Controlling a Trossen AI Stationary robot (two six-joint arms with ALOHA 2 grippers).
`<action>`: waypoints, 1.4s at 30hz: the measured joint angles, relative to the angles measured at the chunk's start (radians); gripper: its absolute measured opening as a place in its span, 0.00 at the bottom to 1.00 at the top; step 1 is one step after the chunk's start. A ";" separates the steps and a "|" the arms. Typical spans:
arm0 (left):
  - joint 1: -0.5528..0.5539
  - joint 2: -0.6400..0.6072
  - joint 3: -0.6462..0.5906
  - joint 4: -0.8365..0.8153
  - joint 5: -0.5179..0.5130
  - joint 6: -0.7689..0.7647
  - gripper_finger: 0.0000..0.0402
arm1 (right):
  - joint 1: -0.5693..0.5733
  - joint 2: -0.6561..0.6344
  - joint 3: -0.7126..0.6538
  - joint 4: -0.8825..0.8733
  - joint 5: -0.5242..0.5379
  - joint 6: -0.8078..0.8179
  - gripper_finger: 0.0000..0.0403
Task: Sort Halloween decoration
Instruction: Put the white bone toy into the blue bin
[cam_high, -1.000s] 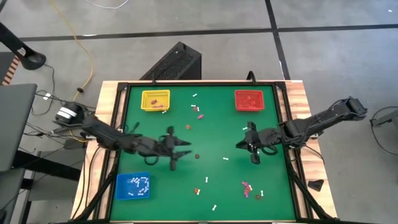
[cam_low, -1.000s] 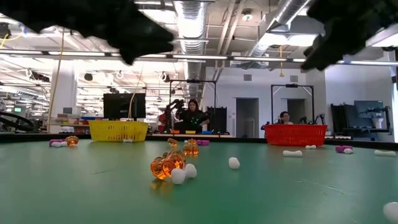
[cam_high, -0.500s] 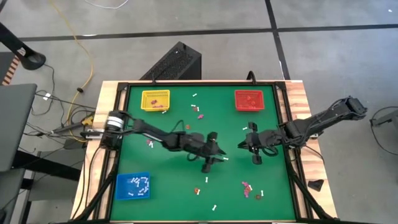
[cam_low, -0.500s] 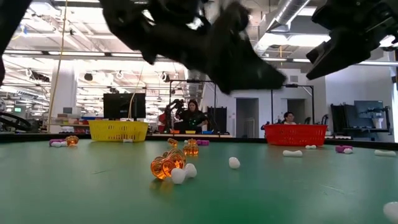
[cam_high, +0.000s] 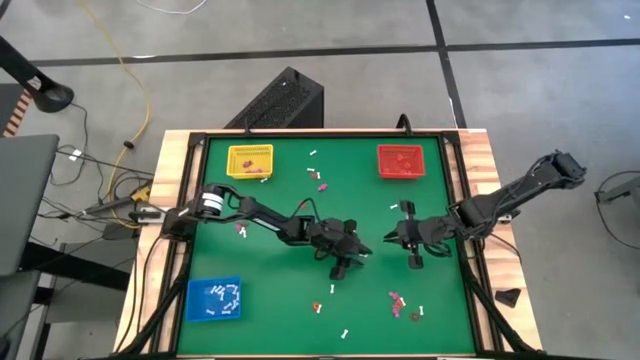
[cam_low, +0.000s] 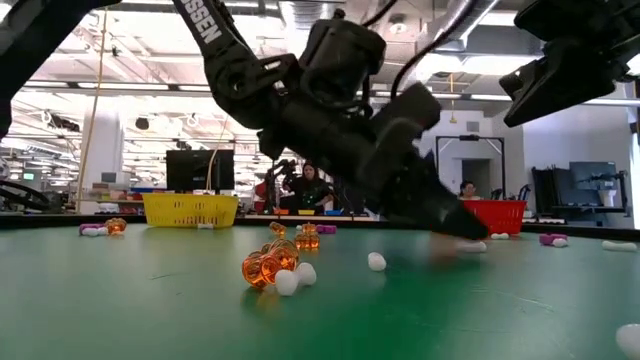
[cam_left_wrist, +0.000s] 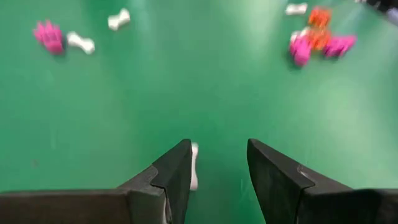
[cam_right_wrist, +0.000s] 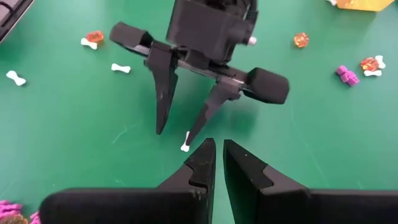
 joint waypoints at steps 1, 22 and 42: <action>0.000 0.000 -0.001 -0.003 -0.003 0.002 0.36 | -0.002 0.000 0.000 0.002 0.001 0.000 0.16; -0.006 -0.003 0.001 -0.133 -0.122 0.049 0.24 | -0.067 0.000 0.000 0.112 0.001 -0.008 0.16; -0.055 -0.229 -0.001 -0.299 -0.140 0.100 0.00 | -0.067 0.000 0.000 0.123 -0.006 -0.007 0.16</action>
